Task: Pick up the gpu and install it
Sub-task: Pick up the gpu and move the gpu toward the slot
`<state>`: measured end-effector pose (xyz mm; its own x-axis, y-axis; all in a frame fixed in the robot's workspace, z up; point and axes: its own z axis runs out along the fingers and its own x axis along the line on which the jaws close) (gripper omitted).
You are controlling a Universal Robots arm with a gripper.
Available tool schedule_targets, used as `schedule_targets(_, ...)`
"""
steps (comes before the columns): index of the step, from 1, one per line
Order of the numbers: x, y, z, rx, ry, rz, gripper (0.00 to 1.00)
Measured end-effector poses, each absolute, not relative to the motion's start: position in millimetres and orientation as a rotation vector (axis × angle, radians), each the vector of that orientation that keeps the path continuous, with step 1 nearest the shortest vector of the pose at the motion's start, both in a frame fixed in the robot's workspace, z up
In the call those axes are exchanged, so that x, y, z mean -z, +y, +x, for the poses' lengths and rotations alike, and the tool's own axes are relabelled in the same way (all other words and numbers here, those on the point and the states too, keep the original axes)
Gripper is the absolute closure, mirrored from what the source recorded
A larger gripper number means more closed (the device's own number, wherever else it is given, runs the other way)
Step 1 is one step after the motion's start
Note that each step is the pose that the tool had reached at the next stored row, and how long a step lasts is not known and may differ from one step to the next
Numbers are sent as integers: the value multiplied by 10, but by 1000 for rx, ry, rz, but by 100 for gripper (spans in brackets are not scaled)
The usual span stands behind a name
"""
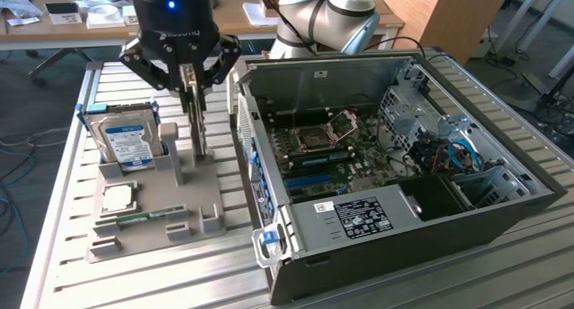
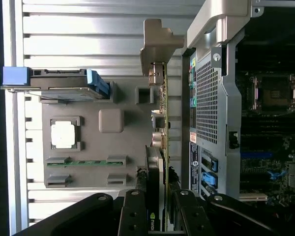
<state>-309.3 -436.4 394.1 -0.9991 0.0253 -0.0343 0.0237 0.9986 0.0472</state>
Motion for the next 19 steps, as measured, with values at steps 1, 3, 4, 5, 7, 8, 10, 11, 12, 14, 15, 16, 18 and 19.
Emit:
schedule_targets(1,-3964,-4363,-3093,-73,3105,38,73)
schedule_targets(3,-4001,-4360,-3093,-73,3104,38,73)
schedule_targets(4,-4015,-4360,-3093,-73,3103,38,73)
schedule_targets(5,-4028,-4360,-3093,-73,3103,38,73)
schedule_targets(7,-4063,-4359,-3093,-73,3102,38,73)
schedule_targets(8,-4099,-4359,-3093,-73,3102,38,73)
schedule_targets(10,-4126,-4359,-3093,-73,3101,38,73)
schedule_targets(11,-4133,-4359,-3093,-73,3101,38,73)
schedule_targets(12,-4134,-4359,-3093,-73,3101,38,73)
schedule_targets(14,-4135,-4358,-3093,-73,3101,38,73)
schedule_targets(15,-4135,-4358,-3093,-73,3101,38,73)
schedule_targets(16,-4135,-4358,-3093,-73,3101,38,73)
schedule_targets(18,-4135,-4359,-3093,-73,3101,38,73)
schedule_targets(19,-4135,-4359,-3093,-73,3101,38,73)
